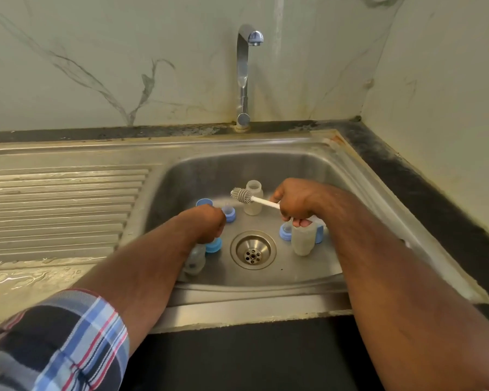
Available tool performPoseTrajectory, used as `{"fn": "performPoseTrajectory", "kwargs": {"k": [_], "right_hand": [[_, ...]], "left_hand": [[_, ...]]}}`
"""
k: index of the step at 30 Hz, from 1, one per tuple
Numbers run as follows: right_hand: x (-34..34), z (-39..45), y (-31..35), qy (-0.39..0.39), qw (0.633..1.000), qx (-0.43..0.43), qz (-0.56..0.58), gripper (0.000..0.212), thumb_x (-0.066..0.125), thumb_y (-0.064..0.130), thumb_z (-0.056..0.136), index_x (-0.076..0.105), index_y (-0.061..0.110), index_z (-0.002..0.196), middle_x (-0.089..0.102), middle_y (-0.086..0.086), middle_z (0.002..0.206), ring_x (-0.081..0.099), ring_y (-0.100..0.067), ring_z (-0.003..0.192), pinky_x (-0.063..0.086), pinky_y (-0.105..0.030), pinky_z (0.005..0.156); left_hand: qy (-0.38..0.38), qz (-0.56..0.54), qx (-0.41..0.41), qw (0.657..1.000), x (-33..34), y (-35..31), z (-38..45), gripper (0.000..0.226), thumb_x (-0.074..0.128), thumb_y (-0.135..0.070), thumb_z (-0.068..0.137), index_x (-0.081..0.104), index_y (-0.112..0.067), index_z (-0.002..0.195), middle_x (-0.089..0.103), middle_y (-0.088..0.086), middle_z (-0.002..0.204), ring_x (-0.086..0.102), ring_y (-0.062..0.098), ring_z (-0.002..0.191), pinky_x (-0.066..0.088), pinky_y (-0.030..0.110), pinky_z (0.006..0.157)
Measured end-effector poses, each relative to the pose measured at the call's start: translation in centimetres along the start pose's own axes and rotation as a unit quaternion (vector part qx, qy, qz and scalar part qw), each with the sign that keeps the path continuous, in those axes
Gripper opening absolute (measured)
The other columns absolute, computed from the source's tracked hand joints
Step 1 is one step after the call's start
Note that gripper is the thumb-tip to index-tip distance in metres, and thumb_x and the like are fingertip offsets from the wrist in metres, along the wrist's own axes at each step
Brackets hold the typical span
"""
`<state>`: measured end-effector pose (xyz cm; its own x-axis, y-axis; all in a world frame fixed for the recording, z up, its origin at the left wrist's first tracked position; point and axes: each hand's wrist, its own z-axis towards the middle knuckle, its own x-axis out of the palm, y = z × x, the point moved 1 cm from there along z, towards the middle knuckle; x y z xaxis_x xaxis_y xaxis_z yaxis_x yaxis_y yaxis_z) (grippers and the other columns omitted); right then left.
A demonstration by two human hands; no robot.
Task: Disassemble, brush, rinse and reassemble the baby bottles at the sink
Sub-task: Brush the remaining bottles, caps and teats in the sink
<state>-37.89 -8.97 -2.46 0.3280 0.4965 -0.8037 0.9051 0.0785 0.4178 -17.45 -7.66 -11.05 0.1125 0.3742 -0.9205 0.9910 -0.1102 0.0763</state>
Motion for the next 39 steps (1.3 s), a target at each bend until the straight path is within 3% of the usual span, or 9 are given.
{"fn": "performPoseTrajectory", "kwargs": {"k": [7,13,17,23,27,31,33,36,39], "right_hand": [[0.0,0.2,-0.2,-0.007,1.000,-0.004,-0.010,0.041,0.048,-0.003,0.096,0.059,0.008,0.133,0.063,-0.010,0.077,0.058,-0.020,0.061,0.053,-0.030,0.059],[0.0,0.0,-0.2,-0.008,1.000,-0.011,-0.019,0.040,0.049,-0.002,0.097,0.059,0.010,0.134,0.064,-0.012,0.082,0.060,-0.023,0.067,0.054,-0.031,0.061],[-0.1,0.3,-0.3,-0.014,0.999,-0.013,-0.031,0.042,0.050,0.000,0.097,0.058,0.011,0.137,0.063,-0.013,0.082,0.059,-0.020,0.064,0.051,-0.027,0.053],[-0.8,0.6,-1.0,-0.058,0.997,-0.009,-0.057,0.037,0.055,0.000,0.094,0.066,0.012,0.128,0.070,-0.018,0.097,0.064,-0.023,0.071,0.060,-0.036,0.074],[-2.1,1.0,-1.9,-0.130,0.986,0.006,-0.100,0.030,0.059,0.006,0.092,0.072,0.013,0.118,0.071,-0.008,0.099,0.068,-0.023,0.084,0.060,-0.036,0.082],[-2.8,1.5,-3.1,-0.209,0.971,0.030,-0.116,0.024,0.061,0.012,0.090,0.073,0.016,0.110,0.066,-0.002,0.088,0.061,-0.020,0.076,0.056,-0.037,0.082],[-2.9,1.6,-3.4,-0.220,0.967,0.049,-0.123,0.016,0.063,0.013,0.090,0.071,0.016,0.103,0.063,-0.003,0.083,0.059,-0.020,0.073,0.056,-0.038,0.081],[-3.0,1.8,-3.6,-0.237,0.963,0.062,-0.113,0.006,0.064,0.012,0.089,0.066,0.017,0.093,0.062,-0.004,0.081,0.061,-0.022,0.075,0.057,-0.040,0.083],[-3.0,2.0,-3.8,-0.251,0.960,0.067,-0.103,0.014,0.065,0.014,0.090,0.056,0.016,0.078,0.060,-0.004,0.079,0.061,-0.023,0.077,0.056,-0.040,0.083]], "left_hand": [[0.061,0.053,0.010,0.997,0.3,-0.4,0.5,0.035,0.057,-0.022,0.102,0.059,-0.013,0.136,0.057,0.007,0.141,0.053,0.025,0.130,0.042,0.028,0.104],[0.070,0.040,0.019,0.997,0.6,0.4,0.9,0.031,0.060,-0.027,0.099,0.066,-0.019,0.129,0.065,0.002,0.131,0.060,0.021,0.119,0.048,0.030,0.102],[0.062,0.009,0.011,0.998,0.4,0.4,0.8,0.032,0.055,-0.028,0.100,0.067,-0.018,0.127,0.067,0.002,0.127,0.062,0.020,0.114,0.050,0.031,0.100],[0.070,-0.008,0.006,0.998,0.1,0.3,0.3,0.033,0.056,-0.036,0.100,0.068,-0.021,0.127,0.066,0.000,0.127,0.061,0.020,0.115,0.050,0.036,0.103],[-0.005,-0.041,0.009,0.999,-0.8,-0.1,-0.5,0.026,0.058,-0.040,0.099,0.072,-0.024,0.113,0.069,-0.001,0.112,0.063,0.018,0.104,0.052,0.036,0.096],[-0.120,-0.173,0.032,0.977,-2.5,-1.7,-0.9,0.009,0.062,-0.036,0.093,0.070,-0.035,0.097,0.072,-0.010,0.102,0.066,0.013,0.095,0.056,0.038,0.092],[-0.118,-0.199,0.048,0.972,-3.3,-3.5,-0.7,0.018,0.067,-0.036,0.091,0.070,-0.033,0.109,0.071,-0.009,0.111,0.065,0.014,0.103,0.053,0.033,0.094],[-0.098,-0.205,0.099,0.969,-3.9,-7.7,0.0,0.050,0.072,-0.035,0.091,0.058,-0.025,0.137,0.061,-0.004,0.137,0.057,0.016,0.125,0.043,0.024,0.098],[-0.082,-0.173,0.126,0.973,-3.8,-11.3,1.0,0.080,0.076,-0.043,0.086,0.040,-0.019,0.153,0.045,0.003,0.154,0.046,0.023,0.139,0.040,0.036,0.112]]}}
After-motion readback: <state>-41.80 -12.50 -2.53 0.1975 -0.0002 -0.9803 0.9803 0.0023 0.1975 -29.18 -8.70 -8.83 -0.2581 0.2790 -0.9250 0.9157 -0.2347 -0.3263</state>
